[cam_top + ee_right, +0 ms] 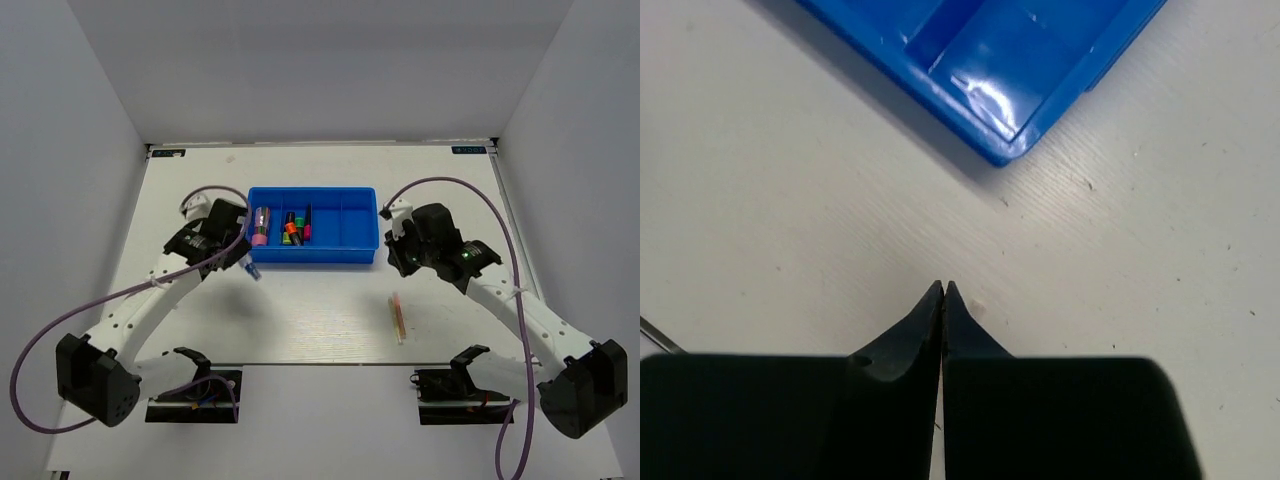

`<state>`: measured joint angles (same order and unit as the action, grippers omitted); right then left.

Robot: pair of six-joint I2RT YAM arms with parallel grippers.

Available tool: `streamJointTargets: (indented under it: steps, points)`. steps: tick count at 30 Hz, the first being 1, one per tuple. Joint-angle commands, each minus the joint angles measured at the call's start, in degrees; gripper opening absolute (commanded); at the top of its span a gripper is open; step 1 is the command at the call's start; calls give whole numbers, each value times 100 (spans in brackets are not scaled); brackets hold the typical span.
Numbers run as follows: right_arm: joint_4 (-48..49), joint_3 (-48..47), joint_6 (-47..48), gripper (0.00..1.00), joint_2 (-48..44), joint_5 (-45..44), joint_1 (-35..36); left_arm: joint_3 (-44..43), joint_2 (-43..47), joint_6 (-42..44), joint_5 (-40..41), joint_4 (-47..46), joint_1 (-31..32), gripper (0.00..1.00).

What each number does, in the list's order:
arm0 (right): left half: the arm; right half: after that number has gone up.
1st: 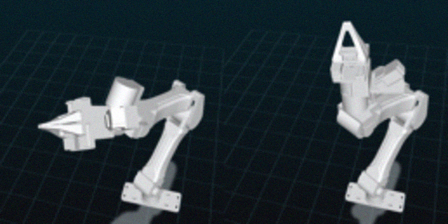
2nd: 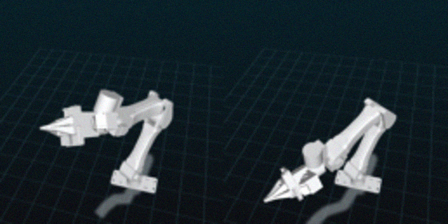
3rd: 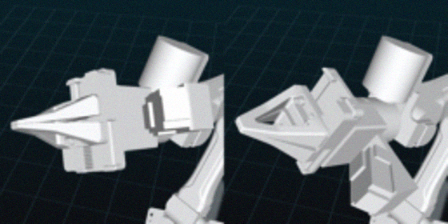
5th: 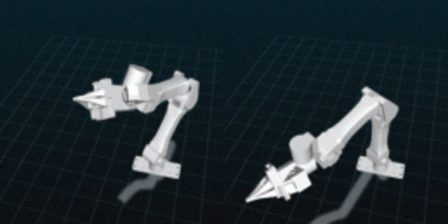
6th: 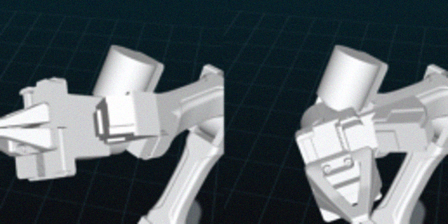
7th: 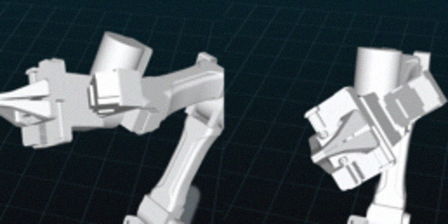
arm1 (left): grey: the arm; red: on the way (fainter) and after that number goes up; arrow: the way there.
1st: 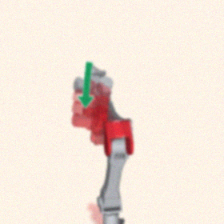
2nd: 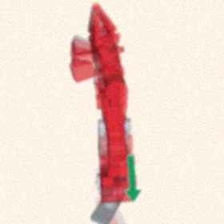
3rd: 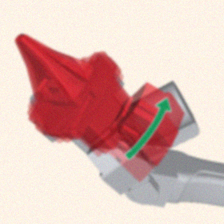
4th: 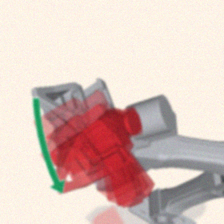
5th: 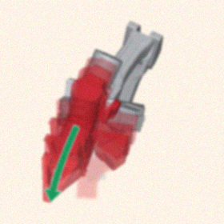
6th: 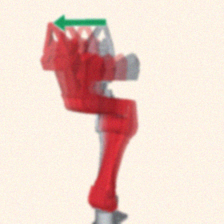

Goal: Sort the stationery into containers
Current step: Grab a piece of stationery with the left arm, then place the stationery into the container

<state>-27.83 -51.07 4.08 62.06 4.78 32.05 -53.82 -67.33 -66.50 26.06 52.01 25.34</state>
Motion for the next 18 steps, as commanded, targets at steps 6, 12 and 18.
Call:
streamJointTargets:
  steps: [6, 12, 18]
  points:
    - [-363, 194, 1183, 45, -212, 190, -199, -2147, -1611, 3292, -2910, -1765, 173, 0]
    - [-276, 325, 1148, 46, -432, 173, -375, -5037, -4001, 3881, -3759, -853, 445, 0]
    - [-222, 361, 1148, 47, -423, 146, -481, -6053, -5105, 3881, -3863, -595, 375, 0]
